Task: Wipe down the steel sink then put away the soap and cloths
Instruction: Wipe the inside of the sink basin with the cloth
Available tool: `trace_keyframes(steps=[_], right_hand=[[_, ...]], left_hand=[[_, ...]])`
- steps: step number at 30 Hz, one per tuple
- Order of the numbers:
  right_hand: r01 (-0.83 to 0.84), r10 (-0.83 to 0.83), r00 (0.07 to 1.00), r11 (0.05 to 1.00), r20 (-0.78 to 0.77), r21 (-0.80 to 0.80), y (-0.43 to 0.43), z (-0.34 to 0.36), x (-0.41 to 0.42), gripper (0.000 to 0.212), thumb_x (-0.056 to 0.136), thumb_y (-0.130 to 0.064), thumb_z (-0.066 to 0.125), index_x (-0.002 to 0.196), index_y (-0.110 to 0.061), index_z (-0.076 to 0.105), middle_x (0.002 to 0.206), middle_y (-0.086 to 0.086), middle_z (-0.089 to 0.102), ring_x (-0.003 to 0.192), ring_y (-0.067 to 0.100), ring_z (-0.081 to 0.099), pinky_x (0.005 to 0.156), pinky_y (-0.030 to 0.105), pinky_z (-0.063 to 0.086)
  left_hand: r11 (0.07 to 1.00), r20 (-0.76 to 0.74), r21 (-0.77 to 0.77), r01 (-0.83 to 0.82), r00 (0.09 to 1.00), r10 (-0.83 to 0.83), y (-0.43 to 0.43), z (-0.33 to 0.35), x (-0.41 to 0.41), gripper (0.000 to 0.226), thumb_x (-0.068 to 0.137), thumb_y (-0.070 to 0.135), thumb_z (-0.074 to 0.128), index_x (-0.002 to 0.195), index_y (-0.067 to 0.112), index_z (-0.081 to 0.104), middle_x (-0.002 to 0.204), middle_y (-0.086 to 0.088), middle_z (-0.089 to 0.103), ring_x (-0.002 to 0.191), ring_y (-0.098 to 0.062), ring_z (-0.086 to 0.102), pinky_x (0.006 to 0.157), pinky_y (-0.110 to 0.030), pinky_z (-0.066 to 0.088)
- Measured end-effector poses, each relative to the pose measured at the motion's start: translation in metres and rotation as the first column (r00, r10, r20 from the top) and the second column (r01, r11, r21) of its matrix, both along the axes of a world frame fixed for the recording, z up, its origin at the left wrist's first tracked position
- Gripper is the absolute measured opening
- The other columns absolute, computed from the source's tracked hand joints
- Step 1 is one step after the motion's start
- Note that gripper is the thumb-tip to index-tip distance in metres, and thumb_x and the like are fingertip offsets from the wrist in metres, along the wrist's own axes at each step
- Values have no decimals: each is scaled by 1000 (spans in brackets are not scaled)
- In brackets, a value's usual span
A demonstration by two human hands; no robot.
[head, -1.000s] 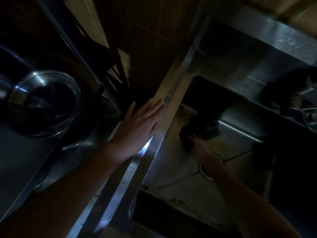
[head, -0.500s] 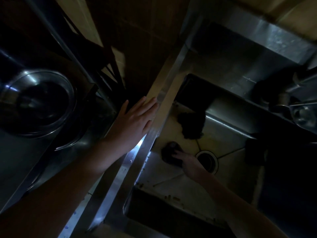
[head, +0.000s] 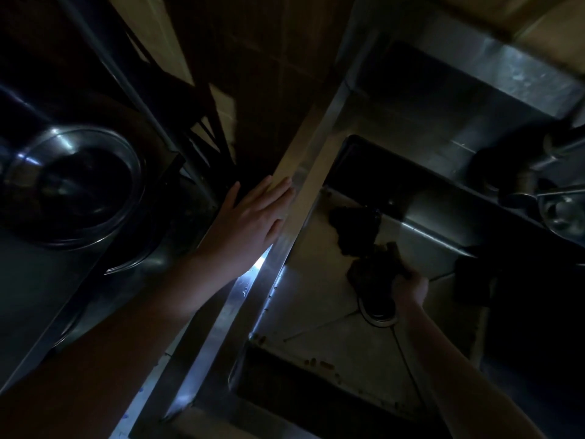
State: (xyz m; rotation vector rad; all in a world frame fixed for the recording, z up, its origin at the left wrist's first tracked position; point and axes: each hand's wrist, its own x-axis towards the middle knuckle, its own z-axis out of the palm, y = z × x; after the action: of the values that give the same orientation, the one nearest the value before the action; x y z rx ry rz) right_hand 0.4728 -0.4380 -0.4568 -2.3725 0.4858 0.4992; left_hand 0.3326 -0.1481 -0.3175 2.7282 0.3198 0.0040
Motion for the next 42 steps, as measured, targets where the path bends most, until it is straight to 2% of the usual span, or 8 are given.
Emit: trace_keyframes(steps=[4,9,14,16,20,27,34,42], right_hand=[[21,-29,993,997,115,69,13,3,19,50,83,8,43,128,-8,60,117,20,66,105,29,63,79,27,54],[-253,258,963,965,71,-74,16,-1,10,48,88,3,44,132,-11,55,131,14,59,120,30,56,98,36,45],[-682,650,727,644,-221,-348,0,-18,-15,63,93,-16,49,150,-19,24,161,3,13,144,31,24,112,44,33],[-655,628,754,690,-195,-309,0,-23,-13,64,93,-9,49,151,-15,22,161,7,10,146,33,15,116,43,26],[-576,582,811,780,-54,-246,11,-25,9,61,89,4,46,147,-11,34,158,10,21,142,35,27,114,43,32],[-706,721,689,691,73,-155,69,-35,29,54,86,-2,56,138,-11,47,150,8,37,132,30,42,106,39,41],[-208,200,978,958,60,197,127,-43,25,53,81,-12,70,131,-5,53,129,15,59,120,29,56,98,26,40],[-476,464,876,875,130,85,132,-32,-4,57,81,-16,67,135,-11,49,144,7,46,121,27,54,102,40,46]], left_hand=[[1000,-20,5,-5,1000,5,1,-2,0,49,95,21,44,143,21,34,153,6,26,142,-18,19,110,-52,16],[1000,-2,12,-9,1000,9,0,-2,0,49,94,19,47,142,19,36,152,5,29,141,-20,23,109,-53,19],[1000,3,28,-9,1000,8,0,-2,0,50,92,18,49,141,19,38,151,4,30,140,-22,26,109,-53,20],[999,-6,35,-4,1000,4,0,-2,0,50,93,20,48,142,20,36,152,5,27,141,-20,24,109,-53,20],[999,-10,41,5,1000,-4,1,-5,0,50,94,22,46,143,21,34,153,6,27,141,-18,22,109,-52,19],[1000,7,23,0,1000,0,2,-6,0,50,92,24,44,141,20,38,151,4,31,140,-19,25,108,-54,22],[1000,35,10,-21,999,20,1,-6,2,50,89,17,55,138,18,43,148,2,37,138,-23,31,106,-56,23],[1000,-9,21,-9,1000,10,2,-6,1,51,92,22,49,142,21,36,152,6,28,141,-18,22,109,-54,19]])
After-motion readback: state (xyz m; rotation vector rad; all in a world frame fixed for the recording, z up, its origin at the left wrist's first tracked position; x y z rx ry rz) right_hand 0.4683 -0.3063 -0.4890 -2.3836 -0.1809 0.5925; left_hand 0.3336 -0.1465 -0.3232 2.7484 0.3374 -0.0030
